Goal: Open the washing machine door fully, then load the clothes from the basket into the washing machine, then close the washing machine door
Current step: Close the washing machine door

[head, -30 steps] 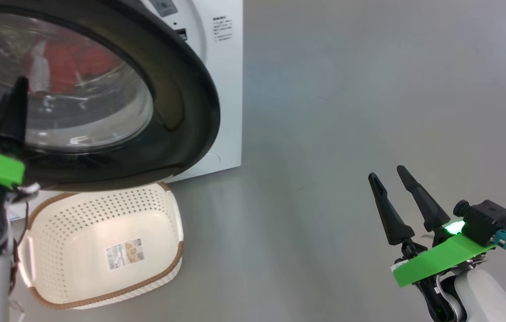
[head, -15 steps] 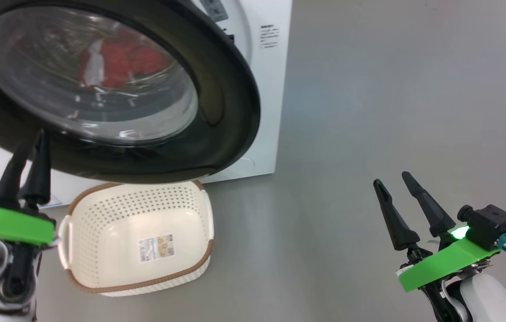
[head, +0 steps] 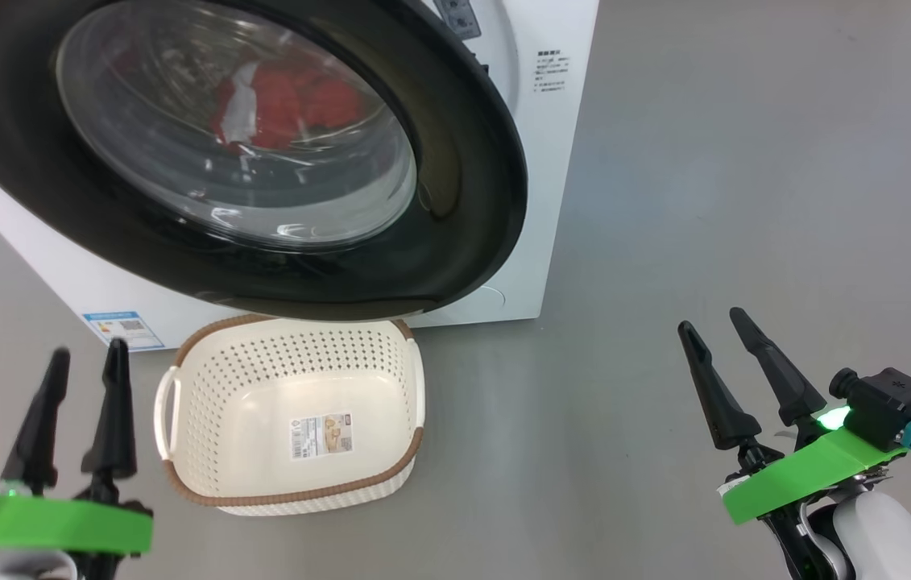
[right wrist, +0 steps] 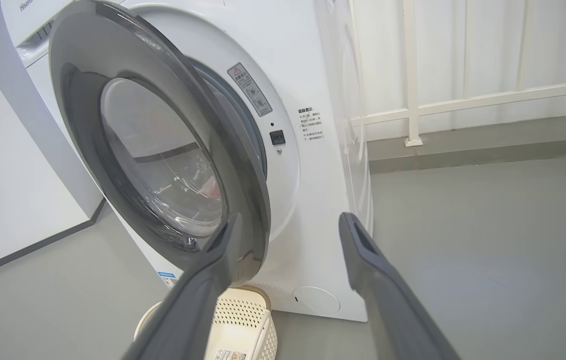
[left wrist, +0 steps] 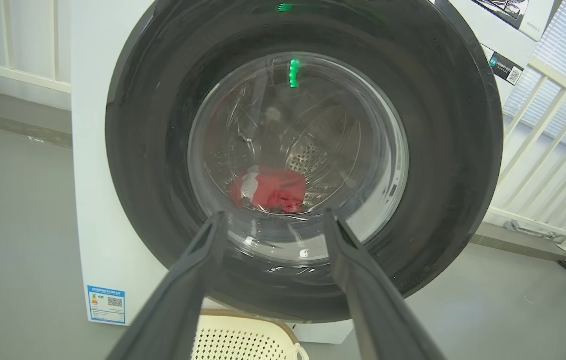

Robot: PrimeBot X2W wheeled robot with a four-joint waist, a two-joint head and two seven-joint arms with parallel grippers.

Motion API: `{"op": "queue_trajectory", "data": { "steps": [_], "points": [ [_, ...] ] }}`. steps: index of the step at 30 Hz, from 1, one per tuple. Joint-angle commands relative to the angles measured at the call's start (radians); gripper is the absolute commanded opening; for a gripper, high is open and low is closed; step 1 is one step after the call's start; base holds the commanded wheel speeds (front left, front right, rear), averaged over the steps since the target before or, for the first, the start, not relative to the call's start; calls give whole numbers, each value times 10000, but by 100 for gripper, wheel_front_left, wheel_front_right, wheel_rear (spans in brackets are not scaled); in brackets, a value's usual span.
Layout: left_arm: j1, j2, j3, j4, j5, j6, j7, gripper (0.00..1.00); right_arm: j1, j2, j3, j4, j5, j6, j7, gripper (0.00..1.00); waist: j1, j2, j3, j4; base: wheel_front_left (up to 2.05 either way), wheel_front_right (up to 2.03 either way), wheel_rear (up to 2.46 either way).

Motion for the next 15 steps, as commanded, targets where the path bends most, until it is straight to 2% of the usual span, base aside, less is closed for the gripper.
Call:
{"op": "queue_trajectory", "data": {
  "steps": [1,7,12,15],
  "points": [
    [5,191,475,-234,140,110,-238,100,126,-121,121,-243,1,16,-48,100,0,-1,-58,71,0,0,0],
    [573,-161,720,-160,503,70,-556,100,196,-163,117,-290,4,16,-48,100,0,-1,-78,197,0,0,0],
    [831,-389,855,-261,1323,154,-617,100,279,-226,68,-310,19,16,-48,100,0,-1,-118,278,0,0,0],
    [984,-782,1085,-497,2015,202,-623,100,350,-278,23,-324,15,16,-48,100,0,-1,-138,335,0,0,0]
  ]
}}
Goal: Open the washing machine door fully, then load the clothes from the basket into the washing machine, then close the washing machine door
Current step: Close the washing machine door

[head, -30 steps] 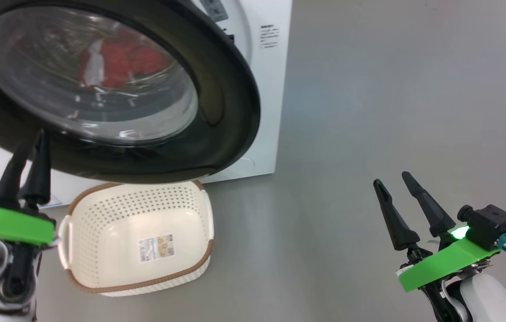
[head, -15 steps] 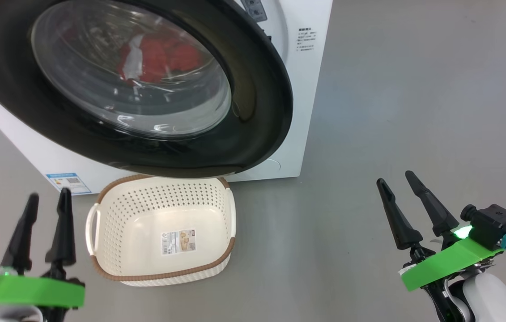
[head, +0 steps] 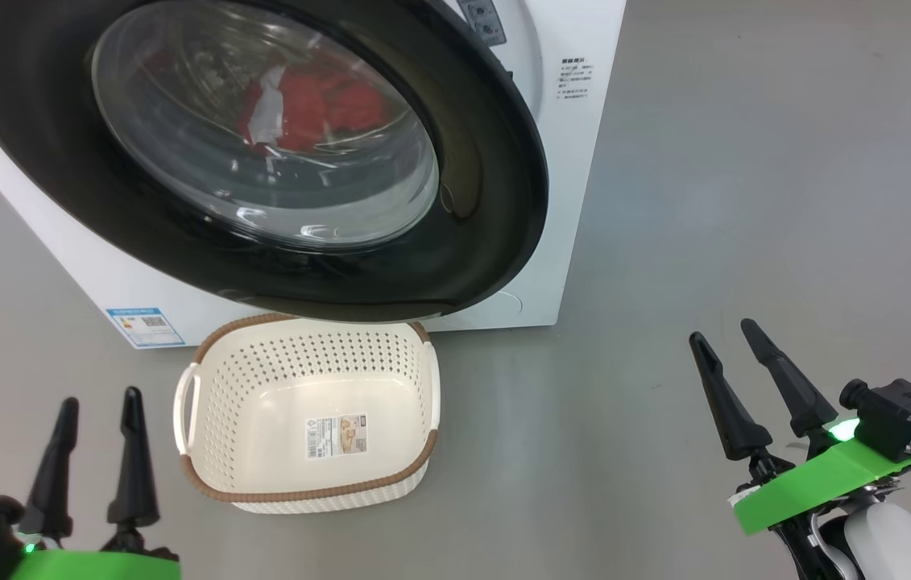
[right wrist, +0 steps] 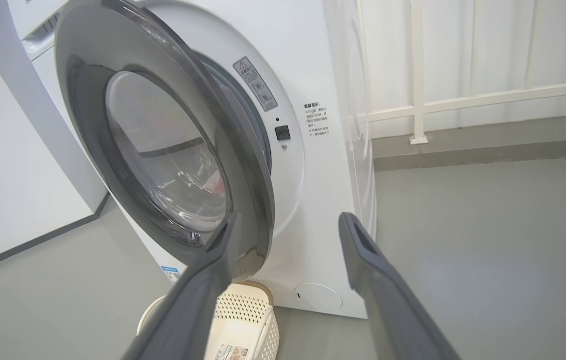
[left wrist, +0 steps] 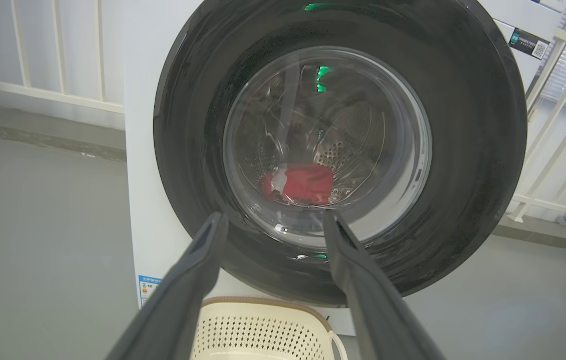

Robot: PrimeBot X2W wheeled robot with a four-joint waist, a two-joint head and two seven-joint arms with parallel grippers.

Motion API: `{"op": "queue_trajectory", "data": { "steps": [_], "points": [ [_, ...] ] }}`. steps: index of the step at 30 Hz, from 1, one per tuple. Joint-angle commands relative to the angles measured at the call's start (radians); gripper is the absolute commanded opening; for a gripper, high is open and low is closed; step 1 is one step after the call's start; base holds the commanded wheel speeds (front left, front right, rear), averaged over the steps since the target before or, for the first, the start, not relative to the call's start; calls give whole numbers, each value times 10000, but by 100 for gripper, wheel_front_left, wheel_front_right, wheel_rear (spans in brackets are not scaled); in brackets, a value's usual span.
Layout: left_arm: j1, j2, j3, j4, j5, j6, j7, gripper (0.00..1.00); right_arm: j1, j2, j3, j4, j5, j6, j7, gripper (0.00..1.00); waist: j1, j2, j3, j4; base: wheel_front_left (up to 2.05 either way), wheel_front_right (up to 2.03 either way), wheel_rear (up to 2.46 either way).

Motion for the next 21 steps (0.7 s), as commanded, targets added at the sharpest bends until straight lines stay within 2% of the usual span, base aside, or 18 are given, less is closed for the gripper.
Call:
{"op": "queue_trajectory", "data": {
  "steps": [1,10,21],
  "points": [
    [-111,66,442,-311,174,-3,-118,100,106,-146,121,-270,13,16,-48,100,0,0,-20,20,0,0,0],
    [223,-887,1064,-387,1434,-492,-120,100,136,-197,104,-301,3,16,-48,100,0,0,-29,88,0,0,0],
    [163,-1368,1508,-274,2068,-959,-121,100,76,-217,186,-285,15,16,-48,100,0,0,-48,33,0,0,0]
  ]
}}
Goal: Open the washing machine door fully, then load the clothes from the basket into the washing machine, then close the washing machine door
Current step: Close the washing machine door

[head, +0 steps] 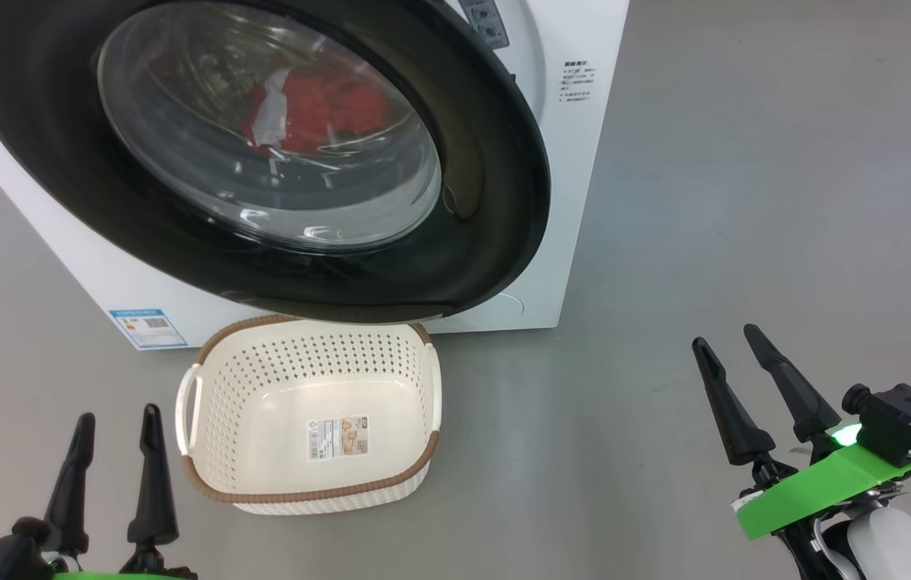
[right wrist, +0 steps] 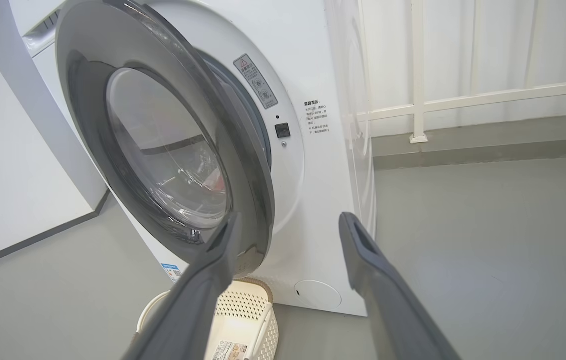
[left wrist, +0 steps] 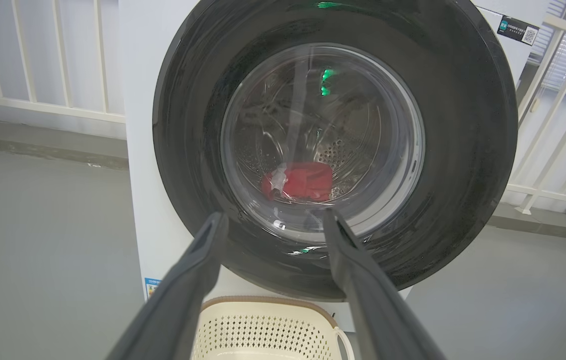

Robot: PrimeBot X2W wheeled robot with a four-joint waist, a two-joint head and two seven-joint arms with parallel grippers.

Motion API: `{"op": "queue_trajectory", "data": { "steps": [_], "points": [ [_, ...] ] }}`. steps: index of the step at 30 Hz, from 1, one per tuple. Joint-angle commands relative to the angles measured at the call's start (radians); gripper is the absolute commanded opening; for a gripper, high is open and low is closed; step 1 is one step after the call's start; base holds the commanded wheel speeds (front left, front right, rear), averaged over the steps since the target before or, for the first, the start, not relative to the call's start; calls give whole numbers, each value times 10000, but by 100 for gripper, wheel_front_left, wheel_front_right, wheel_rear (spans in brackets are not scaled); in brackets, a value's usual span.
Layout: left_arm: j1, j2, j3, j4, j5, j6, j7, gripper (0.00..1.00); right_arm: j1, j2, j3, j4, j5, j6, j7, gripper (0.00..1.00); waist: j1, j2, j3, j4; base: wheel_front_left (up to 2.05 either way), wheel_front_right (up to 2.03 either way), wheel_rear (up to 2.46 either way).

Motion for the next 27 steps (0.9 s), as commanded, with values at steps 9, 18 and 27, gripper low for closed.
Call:
{"op": "queue_trajectory", "data": {
  "steps": [9,18,27],
  "points": [
    [-280,-133,476,16,300,-231,-121,100,-127,-106,335,-198,33,16,-48,100,0,-1,-78,-82,0,0,0],
    [-340,-222,521,22,428,-324,-122,100,-138,-156,421,-218,42,16,-48,100,0,-1,-56,-32,0,0,0],
    [-354,-262,543,-45,500,-358,-122,100,-193,-208,509,-265,33,16,-48,100,0,-1,15,44,0,0,0]
  ]
}}
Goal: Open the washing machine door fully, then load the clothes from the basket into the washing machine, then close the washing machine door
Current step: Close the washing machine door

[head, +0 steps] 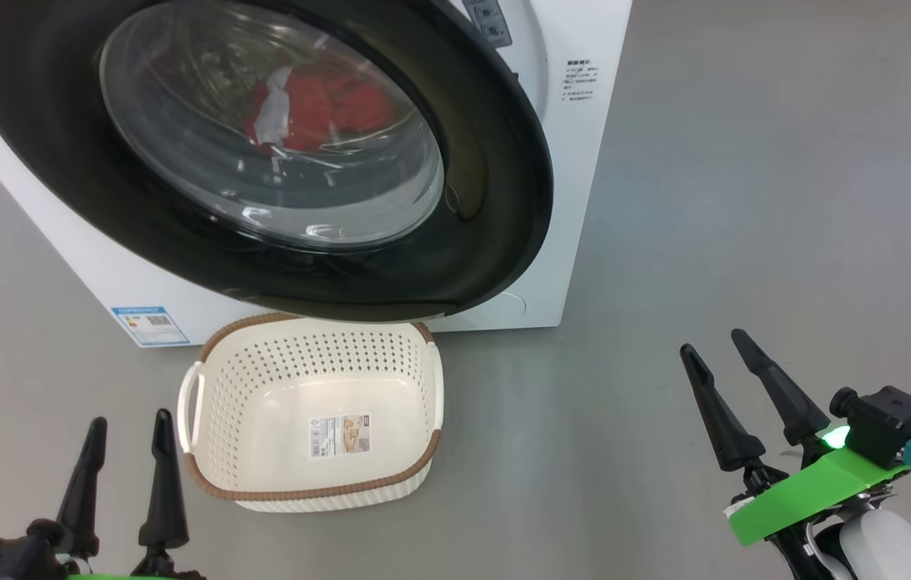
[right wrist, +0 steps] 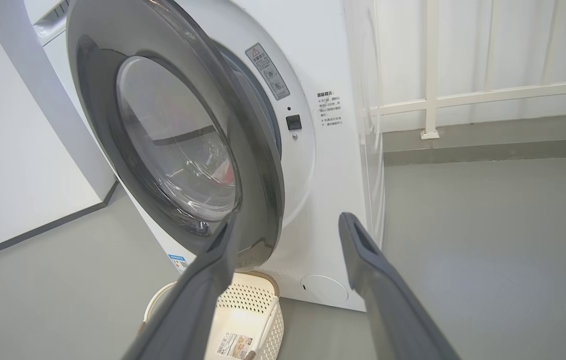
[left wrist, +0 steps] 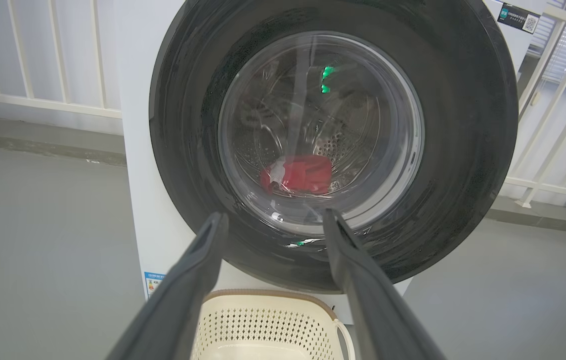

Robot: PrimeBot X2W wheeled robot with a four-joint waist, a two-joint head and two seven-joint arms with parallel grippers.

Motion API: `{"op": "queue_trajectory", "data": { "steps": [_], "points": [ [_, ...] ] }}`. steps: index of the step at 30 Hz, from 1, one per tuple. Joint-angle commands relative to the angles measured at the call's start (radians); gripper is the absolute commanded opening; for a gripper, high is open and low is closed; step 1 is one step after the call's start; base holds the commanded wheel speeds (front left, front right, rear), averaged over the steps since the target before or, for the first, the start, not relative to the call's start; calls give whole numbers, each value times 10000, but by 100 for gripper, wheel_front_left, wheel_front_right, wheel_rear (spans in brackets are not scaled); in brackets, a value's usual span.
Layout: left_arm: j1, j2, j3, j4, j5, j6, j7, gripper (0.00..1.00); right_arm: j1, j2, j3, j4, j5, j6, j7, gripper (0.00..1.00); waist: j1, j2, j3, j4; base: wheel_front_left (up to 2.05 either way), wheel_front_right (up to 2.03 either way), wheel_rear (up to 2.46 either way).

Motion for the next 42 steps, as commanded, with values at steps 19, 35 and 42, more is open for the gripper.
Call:
{"op": "queue_trajectory", "data": {
  "steps": [19,35,42],
  "points": [
    [-933,14,160,-448,109,-101,-122,100,-2274,-724,1141,-650,1,16,-48,0,0,0,1278,859,0,0,0],
    [-1471,-7,16,-527,39,-103,-122,100,-4703,-1271,2843,452,-123,16,-48,0,0,0,2284,1560,0,0,0],
    [-1673,-10,-74,-564,-1,-103,-122,100,-5777,-1541,3274,973,5,16,-48,0,0,0,2662,1744,0,0,0]
  ]
}}
